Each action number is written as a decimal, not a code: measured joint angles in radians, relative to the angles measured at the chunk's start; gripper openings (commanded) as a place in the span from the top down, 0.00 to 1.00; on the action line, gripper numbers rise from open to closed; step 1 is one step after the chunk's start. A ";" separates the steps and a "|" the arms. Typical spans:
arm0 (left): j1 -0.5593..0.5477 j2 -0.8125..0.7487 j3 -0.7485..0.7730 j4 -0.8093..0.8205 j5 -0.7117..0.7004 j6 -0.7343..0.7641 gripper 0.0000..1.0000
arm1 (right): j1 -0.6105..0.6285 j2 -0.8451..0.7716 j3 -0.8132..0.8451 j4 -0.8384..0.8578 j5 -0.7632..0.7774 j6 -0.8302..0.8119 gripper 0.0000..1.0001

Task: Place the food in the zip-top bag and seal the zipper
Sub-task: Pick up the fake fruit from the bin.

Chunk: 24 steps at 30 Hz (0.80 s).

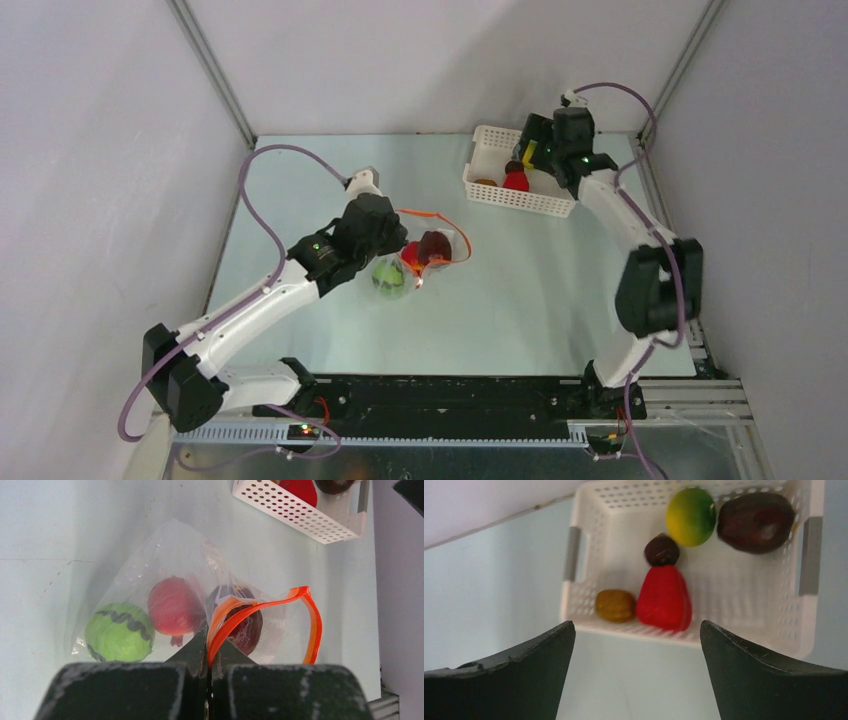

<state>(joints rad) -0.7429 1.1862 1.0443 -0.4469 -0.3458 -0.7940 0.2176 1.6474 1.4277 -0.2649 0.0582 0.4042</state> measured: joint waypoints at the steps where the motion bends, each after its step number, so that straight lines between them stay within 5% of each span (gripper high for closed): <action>1: 0.000 0.006 0.005 -0.006 -0.003 0.000 1.00 | -0.003 0.056 0.041 -0.014 0.025 -0.008 0.01; 12: 0.004 0.027 0.020 -0.022 -0.018 0.000 1.00 | -0.010 0.552 0.478 -0.042 0.194 -0.208 0.01; 24: 0.006 0.056 0.039 -0.036 -0.024 0.000 1.00 | -0.017 0.746 0.657 -0.018 0.273 -0.375 0.07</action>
<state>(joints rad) -0.7368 1.2423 1.0828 -0.4831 -0.3695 -0.7940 0.2008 2.3932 2.0842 -0.2832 0.3313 0.0292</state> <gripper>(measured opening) 0.005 0.952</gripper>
